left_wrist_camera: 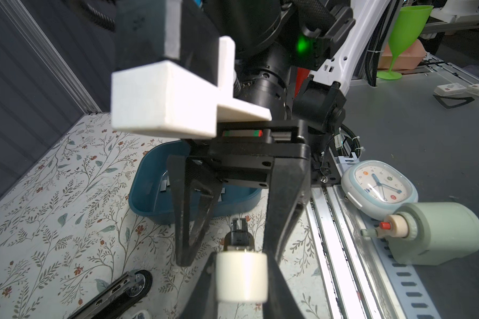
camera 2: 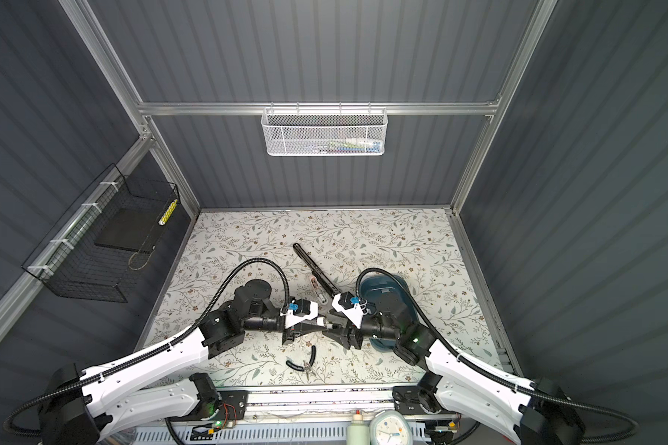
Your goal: Load the staples into the stapler
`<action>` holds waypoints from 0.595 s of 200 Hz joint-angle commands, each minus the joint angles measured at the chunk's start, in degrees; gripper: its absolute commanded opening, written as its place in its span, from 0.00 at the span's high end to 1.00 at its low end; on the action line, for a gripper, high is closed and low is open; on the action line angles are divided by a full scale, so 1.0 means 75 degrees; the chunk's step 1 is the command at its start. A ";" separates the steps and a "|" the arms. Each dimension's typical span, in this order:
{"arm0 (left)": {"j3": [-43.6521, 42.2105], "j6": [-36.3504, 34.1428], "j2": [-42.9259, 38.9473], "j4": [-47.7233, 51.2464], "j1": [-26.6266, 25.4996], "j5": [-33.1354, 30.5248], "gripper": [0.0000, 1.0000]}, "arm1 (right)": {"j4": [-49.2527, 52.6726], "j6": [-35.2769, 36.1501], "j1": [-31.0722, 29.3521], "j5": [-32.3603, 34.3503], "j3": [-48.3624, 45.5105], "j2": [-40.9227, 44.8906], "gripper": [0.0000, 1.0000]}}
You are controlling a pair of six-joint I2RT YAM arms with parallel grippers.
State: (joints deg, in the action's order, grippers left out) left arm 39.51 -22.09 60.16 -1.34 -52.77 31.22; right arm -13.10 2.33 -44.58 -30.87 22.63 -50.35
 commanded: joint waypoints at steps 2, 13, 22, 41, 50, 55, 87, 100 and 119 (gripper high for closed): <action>0.0264 -0.0106 -0.0036 0.0107 0.0005 0.0216 1.00 | 0.0014 0.0070 -0.0018 -0.0396 0.0192 0.0053 0.46; 0.0252 -0.0105 -0.0076 0.0107 0.0002 0.0192 1.00 | 0.0001 0.0071 -0.0020 -0.0413 0.0159 0.0122 0.55; 0.0225 -0.0111 -0.0113 0.0079 -0.0001 0.0161 1.00 | 0.0013 0.0088 -0.0020 -0.0376 0.0124 0.0178 0.60; 0.0188 -0.0092 -0.0152 0.0033 -0.0002 0.0144 1.00 | 0.0028 0.0103 -0.0012 -0.0301 0.0065 0.0267 0.66; 0.0179 -0.0082 -0.0159 0.0024 -0.0003 0.0149 1.00 | 0.0025 0.0079 -0.0012 -0.0287 0.0064 0.0279 0.66; 0.0182 -0.0079 -0.0164 0.0015 0.0002 0.0144 1.00 | 0.0024 0.0078 -0.0019 -0.0299 0.0073 0.0268 0.66; 0.0165 -0.0059 -0.0227 -0.0015 0.0004 0.0185 1.00 | 0.0065 0.0065 -0.0013 -0.0394 0.0197 0.0043 0.63; 0.0130 -0.0056 -0.0268 -0.0040 0.0002 0.0174 1.00 | 0.0106 0.0065 -0.0020 -0.0407 0.0273 -0.0075 0.66; 0.0084 -0.0031 -0.0324 -0.0095 0.0002 0.0150 1.00 | 0.0107 -0.0011 -0.0021 -0.0348 0.0351 -0.0209 0.72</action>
State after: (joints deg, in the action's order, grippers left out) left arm 39.51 -22.00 59.57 -0.56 -52.66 31.55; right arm -12.43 4.34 -44.88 -34.54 23.27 -50.65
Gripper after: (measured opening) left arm 0.240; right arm 0.344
